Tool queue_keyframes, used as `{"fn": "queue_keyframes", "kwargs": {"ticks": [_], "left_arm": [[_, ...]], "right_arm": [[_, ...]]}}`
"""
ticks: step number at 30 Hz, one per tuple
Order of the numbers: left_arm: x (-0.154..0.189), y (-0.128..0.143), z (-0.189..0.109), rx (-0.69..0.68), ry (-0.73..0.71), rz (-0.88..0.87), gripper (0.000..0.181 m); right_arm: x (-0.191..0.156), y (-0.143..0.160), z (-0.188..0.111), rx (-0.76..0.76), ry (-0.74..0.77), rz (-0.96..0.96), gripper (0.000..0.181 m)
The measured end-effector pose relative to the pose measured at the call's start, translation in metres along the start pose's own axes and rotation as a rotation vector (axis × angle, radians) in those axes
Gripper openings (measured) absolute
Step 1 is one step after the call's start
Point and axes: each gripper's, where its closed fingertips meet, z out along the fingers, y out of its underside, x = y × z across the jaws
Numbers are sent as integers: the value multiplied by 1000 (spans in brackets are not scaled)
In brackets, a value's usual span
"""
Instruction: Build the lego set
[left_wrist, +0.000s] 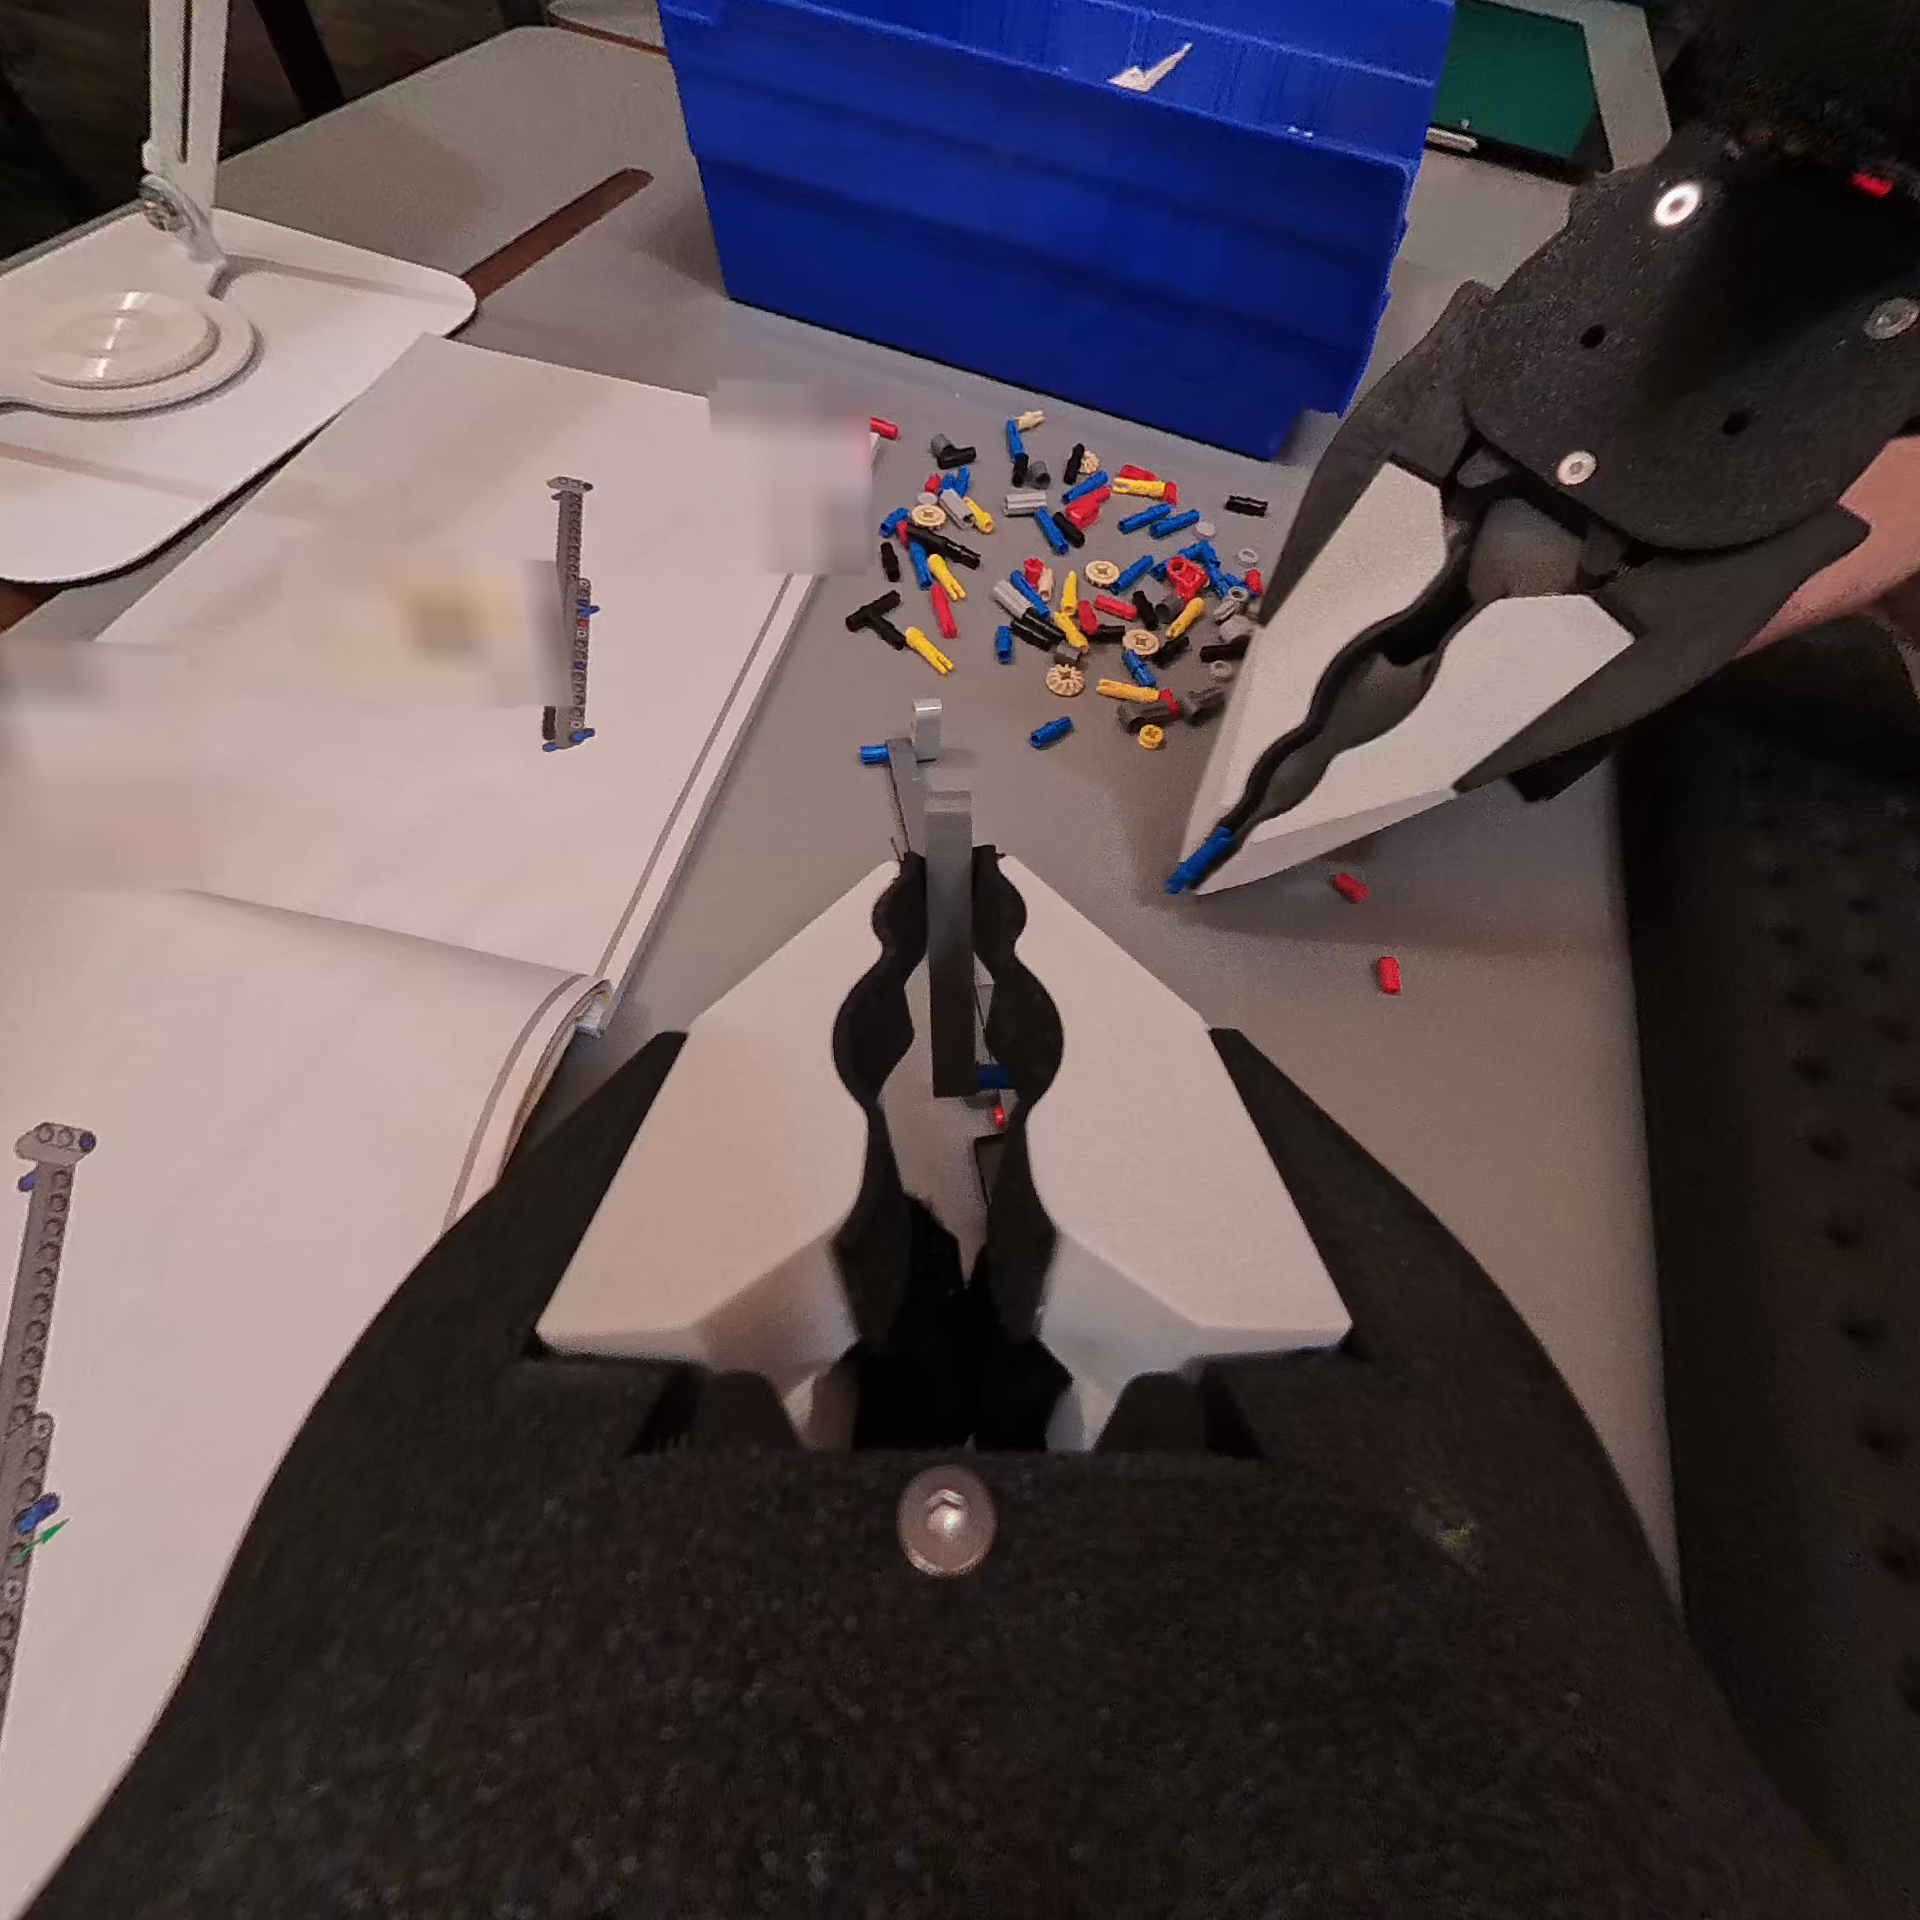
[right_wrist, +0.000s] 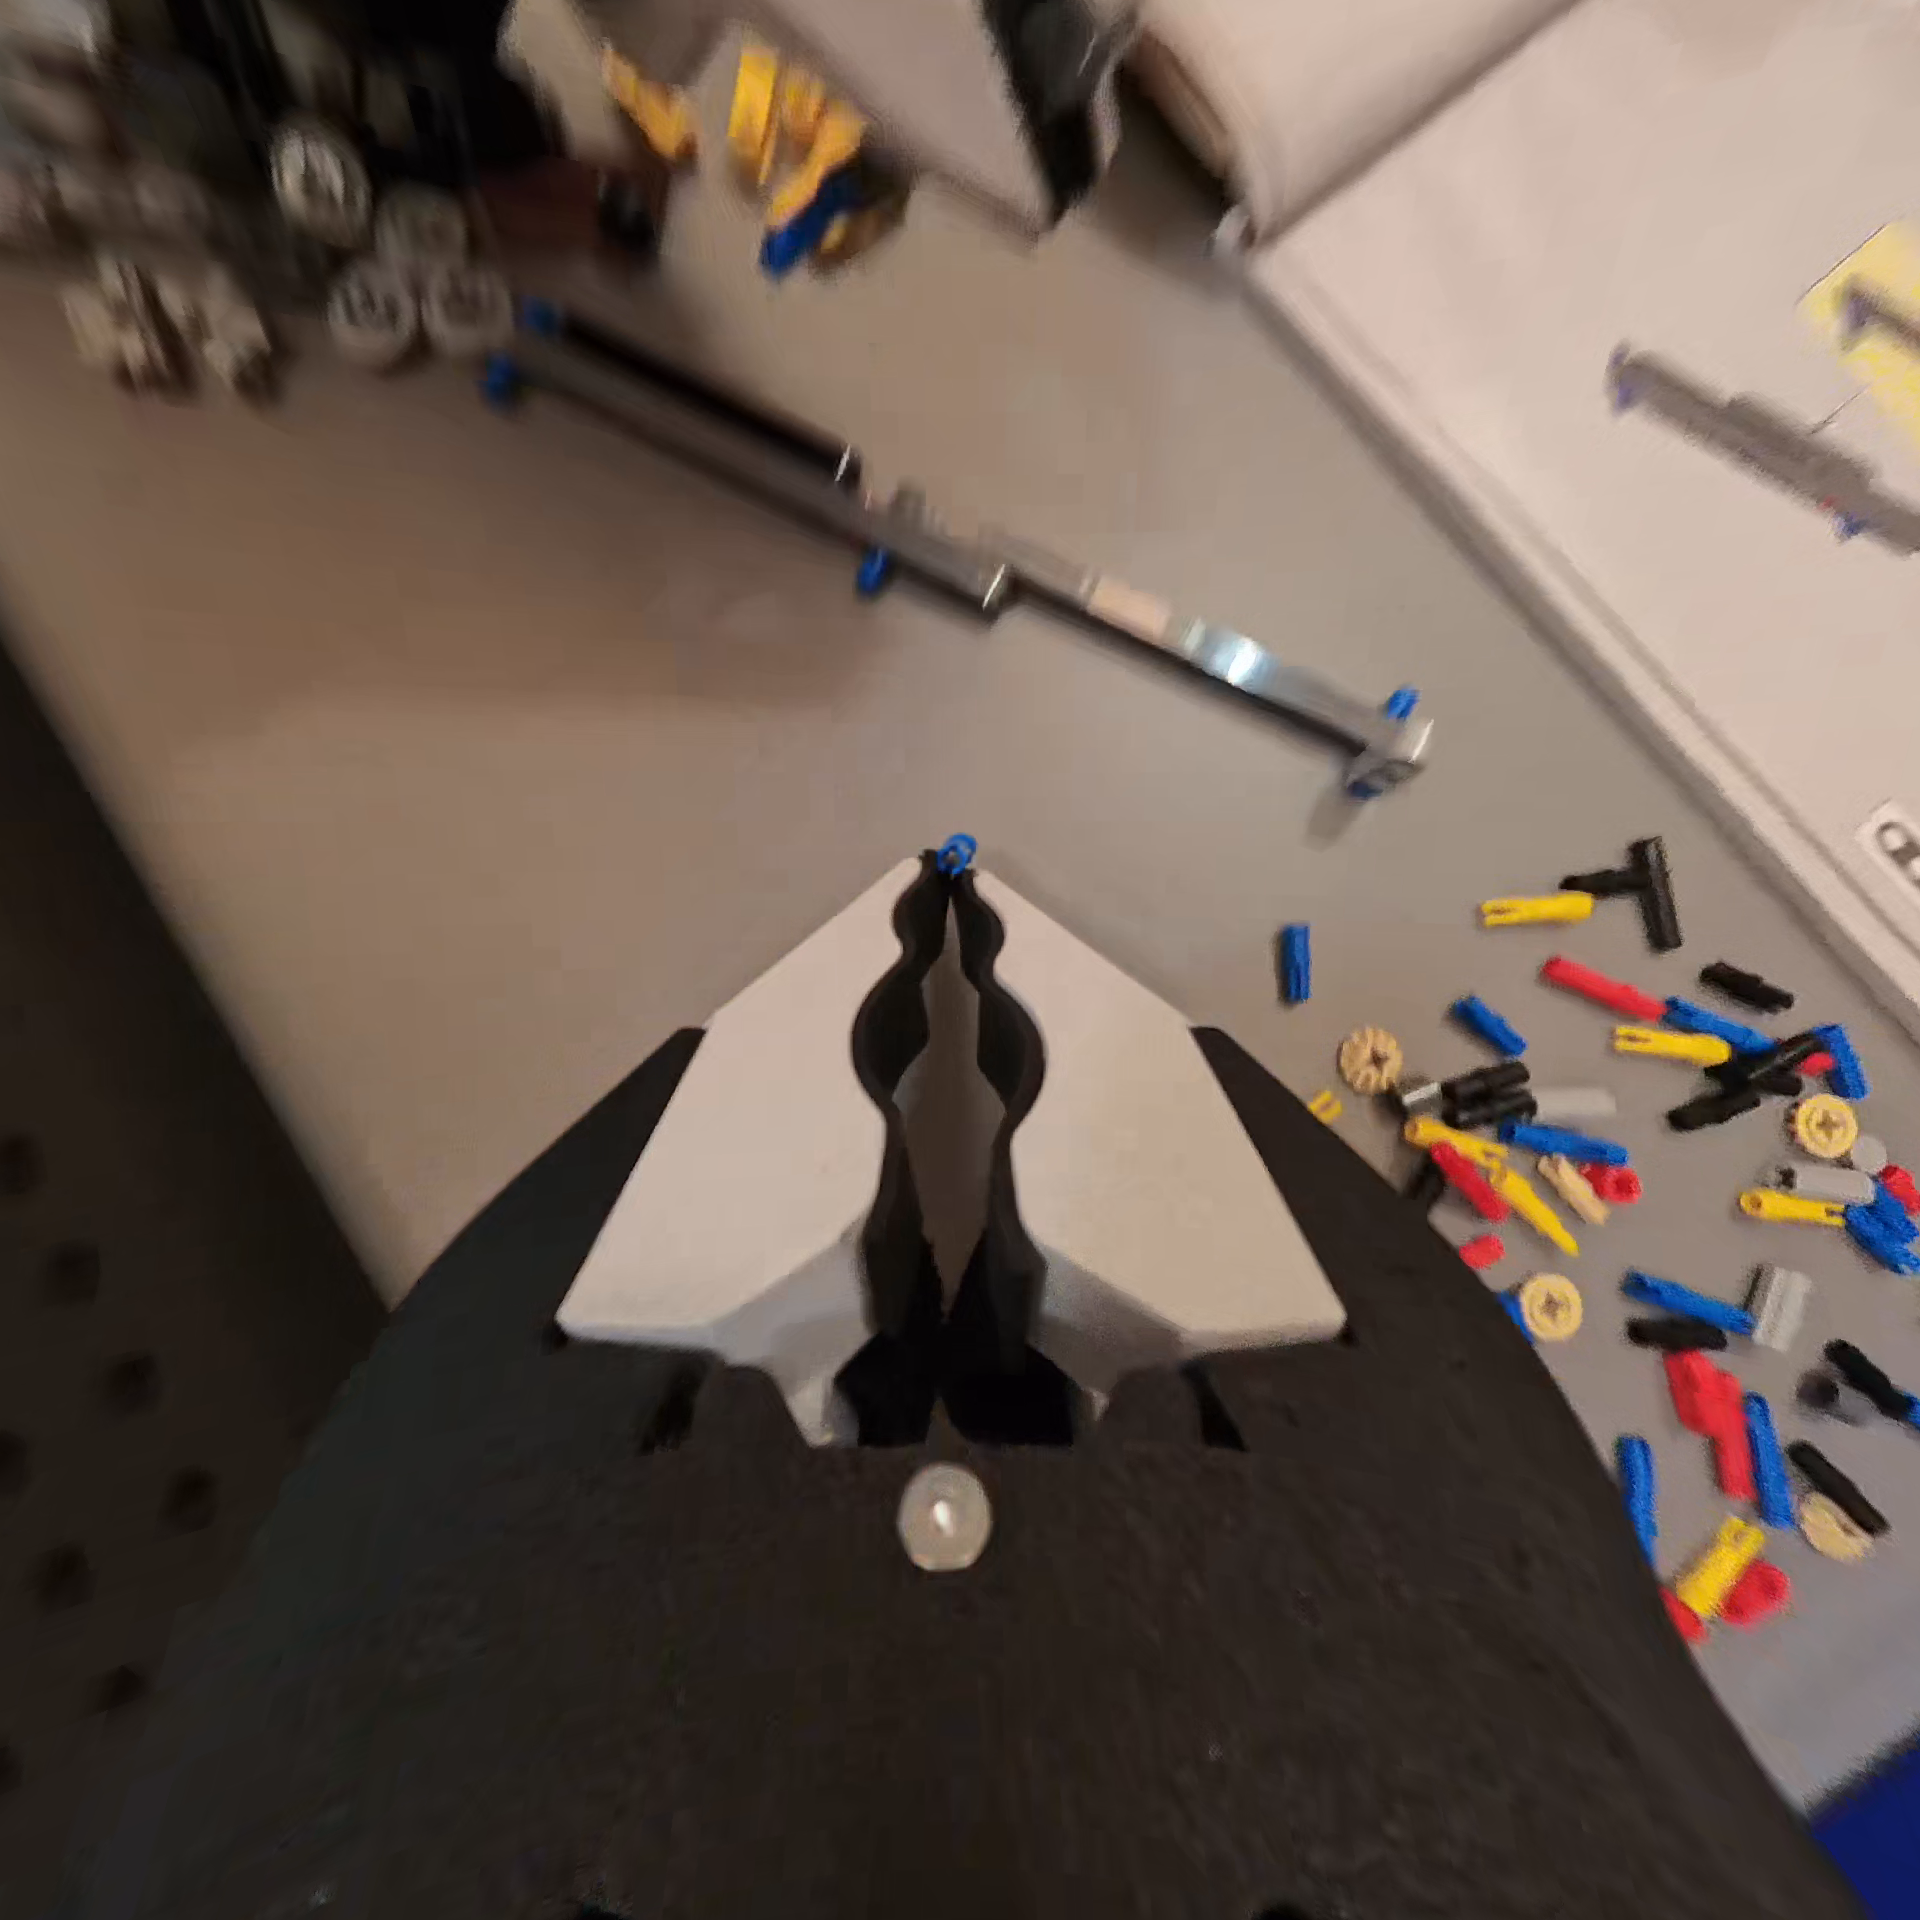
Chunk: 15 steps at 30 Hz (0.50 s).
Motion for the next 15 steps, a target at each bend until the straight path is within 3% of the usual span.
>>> {"fn": "queue_keyframes", "kwargs": {"ticks": [9, 15], "left_arm": [[-2, -2, -3, 11, -9, 2, 6], [-3, -3, -4, 15, -8, 0, 6]], "right_arm": [[-4, 33, -15, -328, -149, -94, 1], [-2, 40, -14, -400, -155, -139, 1]]}}
